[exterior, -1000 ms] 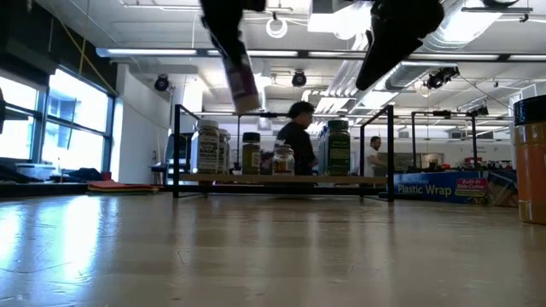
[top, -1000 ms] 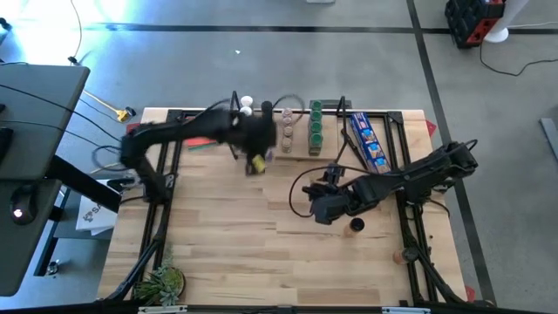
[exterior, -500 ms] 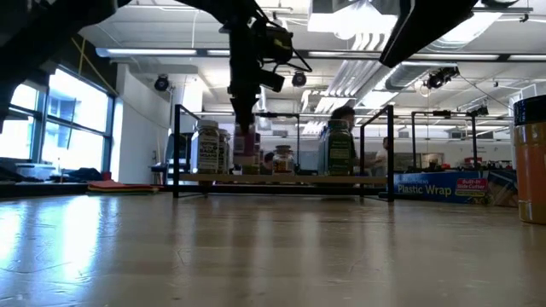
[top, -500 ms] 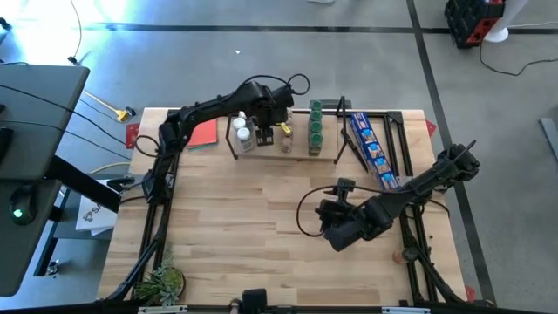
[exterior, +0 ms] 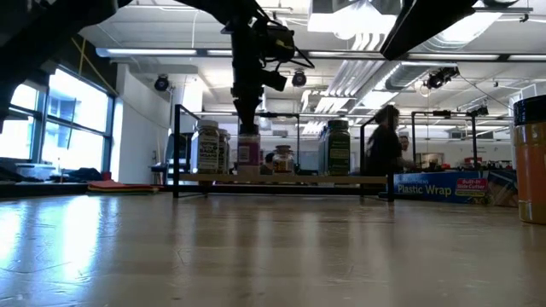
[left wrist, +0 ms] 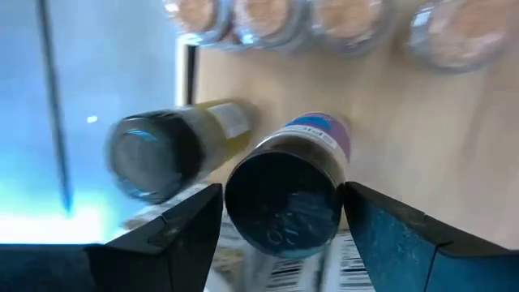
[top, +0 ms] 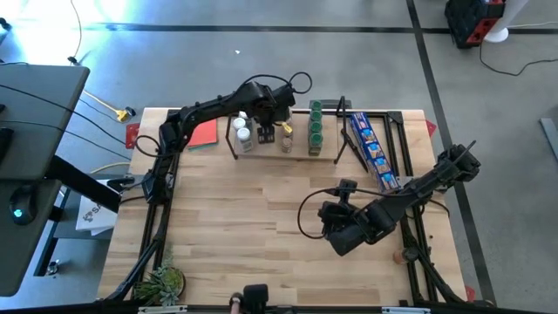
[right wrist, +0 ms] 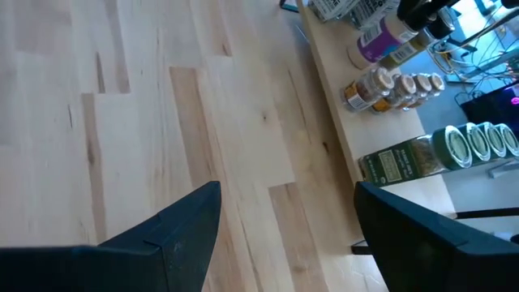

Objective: Shelf spices
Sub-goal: Put the black seasoning bottle on the shelf aligned with the other black seasoning bottle

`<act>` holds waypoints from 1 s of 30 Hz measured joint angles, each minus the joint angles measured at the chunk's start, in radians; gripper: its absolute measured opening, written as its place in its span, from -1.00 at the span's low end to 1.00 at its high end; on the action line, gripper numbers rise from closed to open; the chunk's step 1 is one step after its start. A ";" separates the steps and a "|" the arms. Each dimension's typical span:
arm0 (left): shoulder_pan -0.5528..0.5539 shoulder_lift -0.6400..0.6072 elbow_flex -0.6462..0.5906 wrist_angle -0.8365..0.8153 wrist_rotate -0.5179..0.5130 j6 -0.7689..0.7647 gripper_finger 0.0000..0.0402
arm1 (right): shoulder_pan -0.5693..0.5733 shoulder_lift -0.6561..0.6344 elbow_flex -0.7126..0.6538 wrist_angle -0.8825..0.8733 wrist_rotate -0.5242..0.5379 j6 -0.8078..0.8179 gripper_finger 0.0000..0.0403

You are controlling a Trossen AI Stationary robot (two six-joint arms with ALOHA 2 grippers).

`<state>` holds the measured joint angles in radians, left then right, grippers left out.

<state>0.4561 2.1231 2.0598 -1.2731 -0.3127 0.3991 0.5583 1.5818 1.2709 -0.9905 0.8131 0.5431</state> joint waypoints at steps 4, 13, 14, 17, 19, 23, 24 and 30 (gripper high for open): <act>-0.005 0.000 0.000 0.016 -0.050 0.019 0.26 | 0.000 0.000 0.000 0.000 0.000 0.005 0.38; -0.081 -0.048 0.000 -0.019 -0.035 -0.042 0.27 | 0.011 0.000 0.008 -0.071 -0.076 0.047 0.38; -0.095 -0.061 0.000 -0.023 -0.035 -0.056 0.27 | 0.013 -0.002 0.015 -0.106 -0.103 0.061 0.38; -0.141 -0.111 0.000 -0.037 -0.035 -0.113 0.27 | 0.026 -0.022 0.050 -0.203 -0.245 0.074 0.38; -0.175 -0.151 -0.003 -0.056 -0.032 -0.161 0.27 | 0.037 -0.050 0.061 -0.227 -0.381 0.051 0.38; -0.243 -0.259 -0.066 -0.053 -0.029 -0.228 0.27 | 0.065 -0.110 0.005 -0.236 -0.586 0.076 0.38; -0.258 -0.294 -0.100 -0.037 -0.029 -0.243 0.27 | 0.072 -0.129 -0.025 -0.231 -0.605 0.095 0.38; -0.363 -0.529 -0.367 0.111 -0.048 -0.372 0.27 | 0.102 -0.258 -0.210 -0.158 -0.577 0.251 0.38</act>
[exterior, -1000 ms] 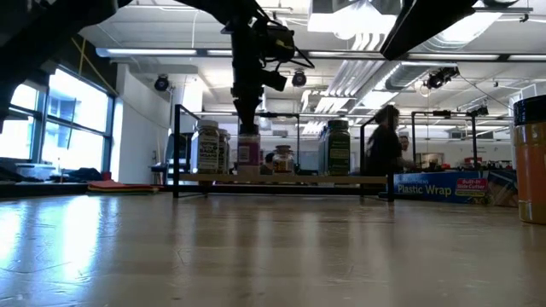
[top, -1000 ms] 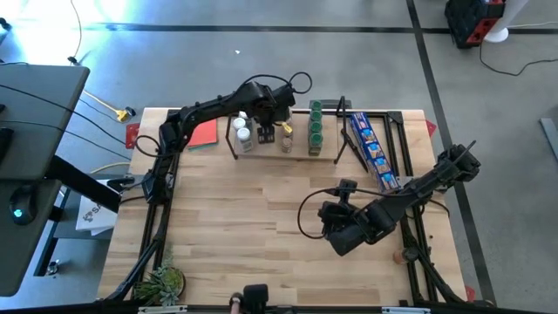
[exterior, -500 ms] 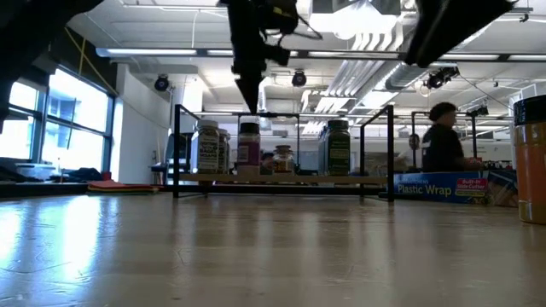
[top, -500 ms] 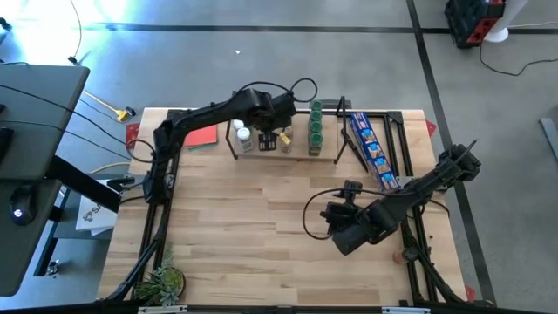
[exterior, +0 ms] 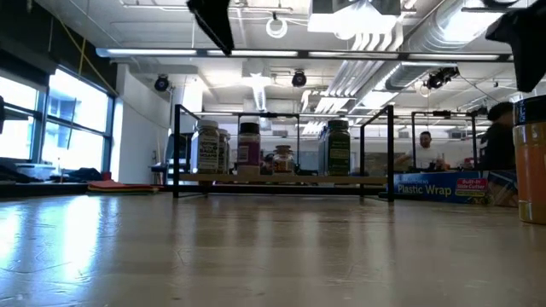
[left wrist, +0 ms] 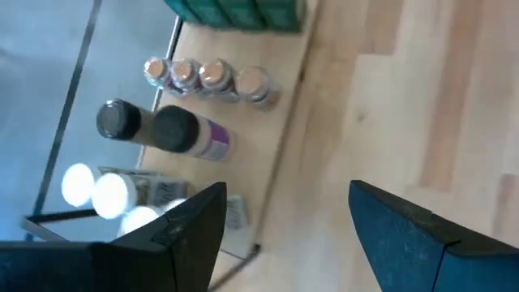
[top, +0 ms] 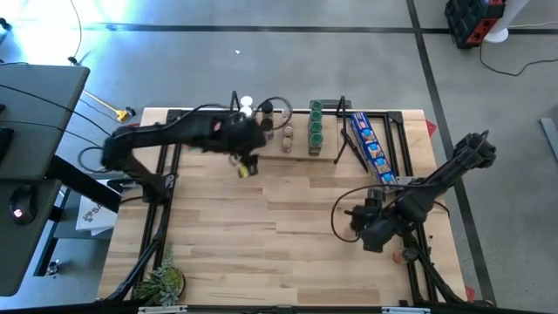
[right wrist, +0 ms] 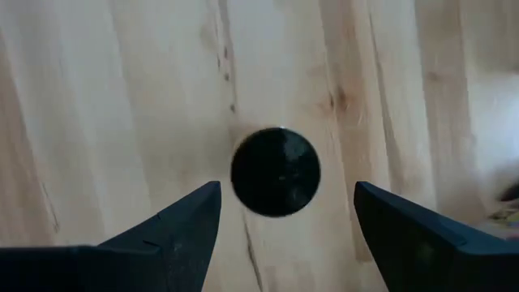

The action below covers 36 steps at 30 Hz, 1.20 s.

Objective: Shelf spices
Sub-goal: Put the black seasoning bottle on the shelf aligned with the other black seasoning bottle

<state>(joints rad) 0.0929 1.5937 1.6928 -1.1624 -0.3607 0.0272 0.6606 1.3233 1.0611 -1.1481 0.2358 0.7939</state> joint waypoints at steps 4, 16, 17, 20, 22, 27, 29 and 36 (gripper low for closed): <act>-0.068 -0.125 -0.149 0.060 -0.018 -0.102 0.27 | -0.025 -0.028 -0.094 0.159 -0.024 0.006 0.38; -0.211 -0.280 -0.339 0.058 -0.143 -0.340 0.27 | -0.093 0.105 -0.136 0.194 -0.120 -0.026 0.18; -0.223 -0.283 -0.343 0.054 -0.149 -0.350 0.27 | -0.096 0.115 -0.126 0.193 -0.127 -0.027 0.09; -0.264 -0.291 -0.355 0.041 -0.164 -0.368 0.27 | -0.112 0.137 -0.073 0.193 -0.135 -0.038 -0.02; -0.292 -0.292 -0.355 0.004 -0.198 -0.394 0.27 | -0.145 0.139 0.008 0.196 -0.108 -0.078 -0.02; -0.360 -0.293 -0.355 -0.115 -0.309 -0.516 0.27 | -0.317 0.180 0.288 0.192 0.003 -0.258 -0.02; -0.388 -0.293 -0.355 -0.146 -0.341 -0.560 0.27 | -0.404 0.236 0.402 0.192 0.002 -0.378 -0.02; -0.497 -0.293 -0.355 -0.206 -0.352 -0.685 0.27 | -0.638 0.552 0.804 0.127 -0.001 -0.710 -0.02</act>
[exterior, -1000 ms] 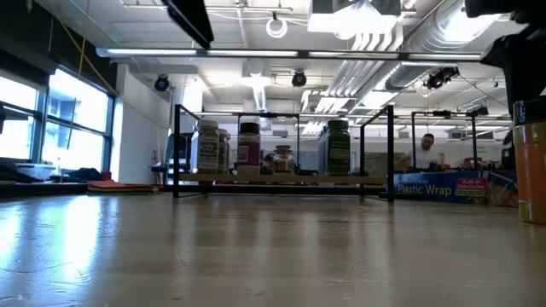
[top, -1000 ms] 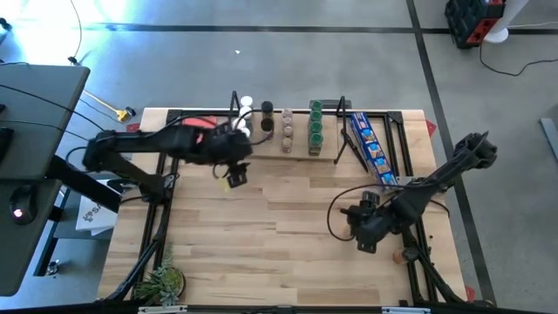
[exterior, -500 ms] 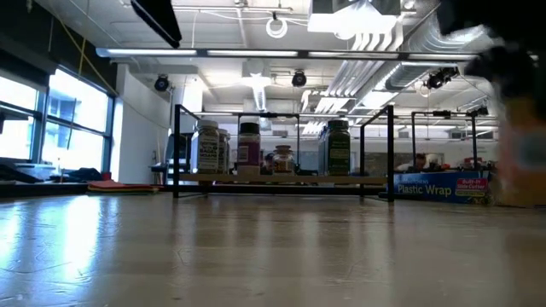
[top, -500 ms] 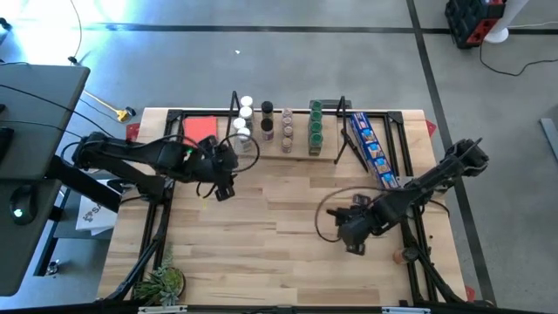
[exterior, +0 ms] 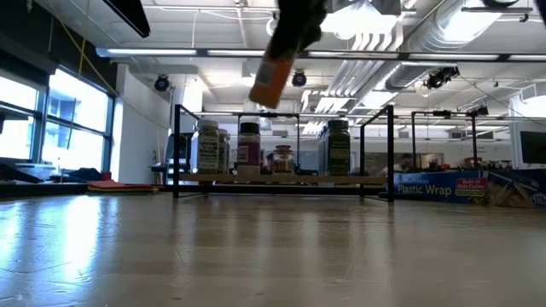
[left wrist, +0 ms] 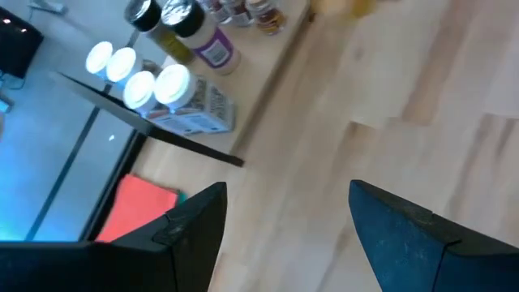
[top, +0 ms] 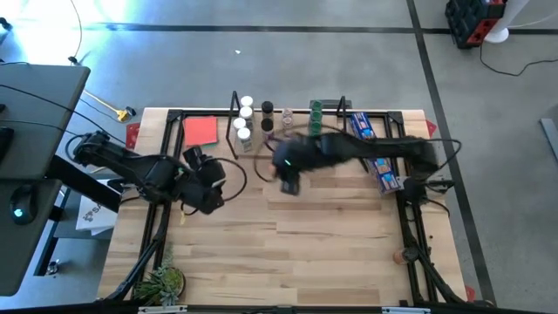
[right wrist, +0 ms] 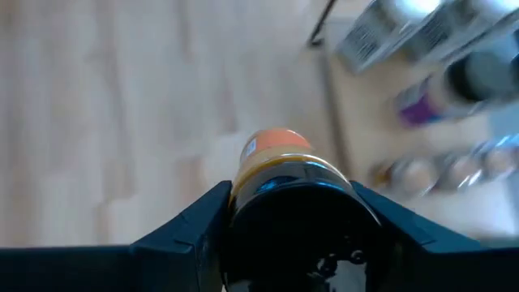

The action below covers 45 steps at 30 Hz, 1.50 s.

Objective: Shelf spices
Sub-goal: Put the black seasoning bottle on the shelf aligned with the other black seasoning bottle

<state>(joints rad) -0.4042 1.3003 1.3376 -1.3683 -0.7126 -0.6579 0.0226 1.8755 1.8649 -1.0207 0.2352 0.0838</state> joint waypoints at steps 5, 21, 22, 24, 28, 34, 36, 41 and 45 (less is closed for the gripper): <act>-0.079 0.000 0.000 0.000 -0.004 -0.050 0.27 | -0.093 0.185 0.236 -0.075 -0.029 -0.089 -0.02; -0.136 0.000 0.000 0.000 -0.035 -0.091 0.27 | -0.214 0.399 0.389 -0.089 -0.031 -0.107 -0.02; -0.136 0.000 0.000 0.001 -0.035 -0.091 0.27 | -0.219 0.404 0.389 -0.087 -0.030 -0.107 -0.02; -0.136 0.000 0.000 0.001 -0.035 -0.091 0.27 | -0.228 0.416 0.389 -0.079 -0.031 -0.101 -0.02; -0.136 0.000 0.000 0.001 -0.035 -0.091 0.27 | -0.243 0.442 0.389 -0.079 -0.028 -0.083 0.04; -0.136 0.000 0.000 0.001 -0.035 -0.091 0.27 | -0.246 0.451 0.389 -0.047 -0.025 -0.083 0.21; -0.135 0.000 0.000 0.001 -0.035 -0.091 0.27 | -0.243 0.451 0.389 -0.027 -0.001 -0.084 0.22; -0.136 0.000 0.000 0.001 -0.034 -0.091 0.27 | -0.236 0.449 0.389 0.022 0.067 -0.119 0.24; -0.136 0.000 0.000 0.001 -0.033 -0.091 0.27 | -0.235 0.448 0.389 0.042 0.113 -0.146 0.24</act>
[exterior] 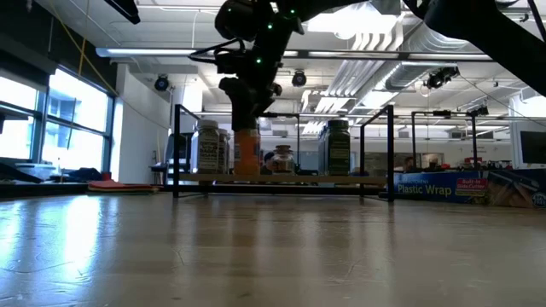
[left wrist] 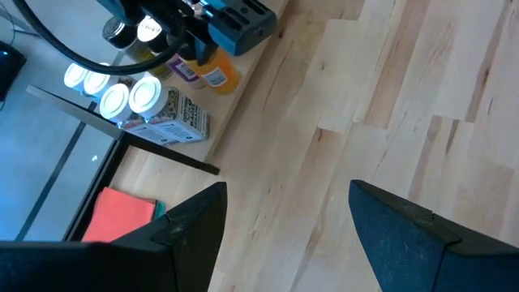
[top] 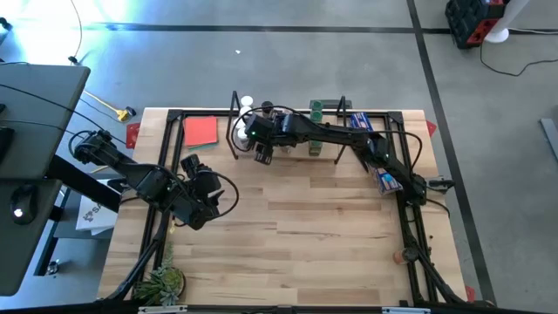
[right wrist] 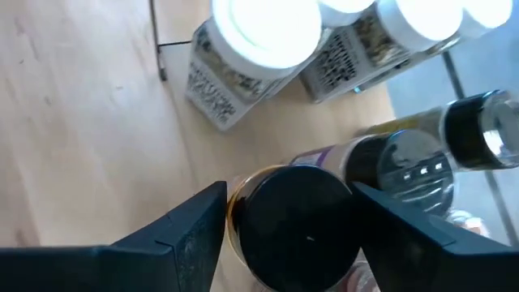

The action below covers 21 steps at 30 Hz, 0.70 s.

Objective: Shelf spices
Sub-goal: Put the black seasoning bottle on the shelf aligned with the other black seasoning bottle

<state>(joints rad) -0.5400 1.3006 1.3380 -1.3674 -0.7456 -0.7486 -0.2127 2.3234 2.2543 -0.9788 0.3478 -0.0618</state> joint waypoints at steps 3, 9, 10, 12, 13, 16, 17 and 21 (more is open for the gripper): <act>-0.005 0.000 0.000 0.000 -0.001 0.000 0.27 | 0.000 -0.001 0.000 0.014 0.017 -0.011 0.24; -0.018 0.000 0.000 0.003 -0.001 -0.005 0.27 | 0.016 -0.001 0.000 0.026 0.050 -0.043 0.25; -0.019 0.000 0.000 0.003 -0.002 -0.007 0.27 | 0.021 -0.001 0.001 0.030 0.064 -0.051 0.25; -0.019 0.000 0.000 0.003 -0.005 -0.010 0.27 | 0.032 -0.001 0.012 0.029 0.100 -0.073 0.25; -0.019 0.000 0.000 0.003 -0.004 -0.010 0.27 | 0.038 -0.001 0.020 0.029 0.121 -0.083 0.25; -0.020 0.000 0.000 0.003 -0.005 -0.010 0.27 | 0.059 -0.001 0.062 0.018 0.179 -0.122 0.25; -0.020 0.000 0.000 0.003 -0.005 -0.010 0.27 | 0.067 -0.001 0.084 0.002 0.200 -0.141 0.25; -0.036 0.000 0.000 0.002 -0.024 -0.010 0.27 | 0.111 -0.062 0.054 -0.036 0.160 -0.329 0.25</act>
<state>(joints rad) -0.5757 1.3010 1.3380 -1.3653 -0.7692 -0.7587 -0.1013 2.2612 2.3082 -1.0145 0.5080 -0.3908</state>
